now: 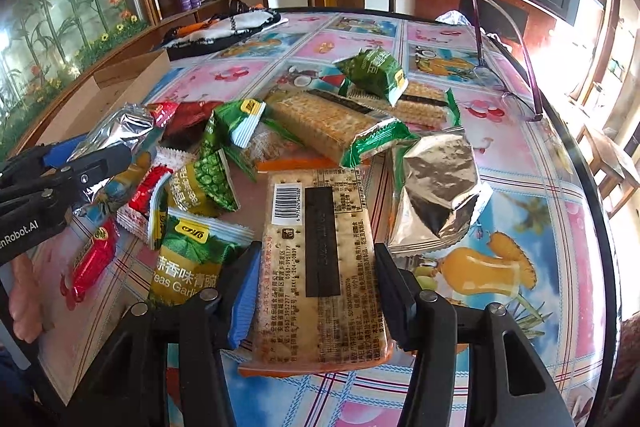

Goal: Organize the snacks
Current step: 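Lift the silver foil bag with the left gripper while the right gripper lifts the cracker pack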

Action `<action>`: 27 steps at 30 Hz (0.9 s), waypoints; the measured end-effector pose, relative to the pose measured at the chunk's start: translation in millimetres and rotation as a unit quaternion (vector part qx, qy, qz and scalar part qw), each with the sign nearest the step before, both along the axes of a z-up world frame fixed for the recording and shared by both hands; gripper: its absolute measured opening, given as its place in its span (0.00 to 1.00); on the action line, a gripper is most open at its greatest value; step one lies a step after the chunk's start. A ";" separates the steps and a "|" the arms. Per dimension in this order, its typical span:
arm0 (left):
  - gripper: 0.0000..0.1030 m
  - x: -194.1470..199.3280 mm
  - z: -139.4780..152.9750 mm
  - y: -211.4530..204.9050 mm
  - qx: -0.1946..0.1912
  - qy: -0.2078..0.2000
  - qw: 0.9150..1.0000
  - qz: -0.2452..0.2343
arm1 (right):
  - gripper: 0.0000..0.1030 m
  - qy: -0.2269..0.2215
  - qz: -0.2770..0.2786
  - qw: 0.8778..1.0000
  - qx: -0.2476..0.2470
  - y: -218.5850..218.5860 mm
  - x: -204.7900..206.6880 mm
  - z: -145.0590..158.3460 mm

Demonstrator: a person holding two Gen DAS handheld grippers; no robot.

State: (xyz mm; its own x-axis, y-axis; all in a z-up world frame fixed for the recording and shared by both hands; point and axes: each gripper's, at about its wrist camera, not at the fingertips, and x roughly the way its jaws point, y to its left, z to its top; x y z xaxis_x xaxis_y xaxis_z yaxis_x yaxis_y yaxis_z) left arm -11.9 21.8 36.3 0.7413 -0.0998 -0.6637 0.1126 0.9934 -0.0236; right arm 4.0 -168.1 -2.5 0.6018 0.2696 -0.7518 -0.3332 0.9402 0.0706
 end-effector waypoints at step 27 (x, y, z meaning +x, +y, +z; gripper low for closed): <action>0.56 -12.8 13.6 4.3 0.008 -0.037 0.999 0.017 | 0.55 -0.096 0.004 0.992 0.086 -5.7 -18.9 37.2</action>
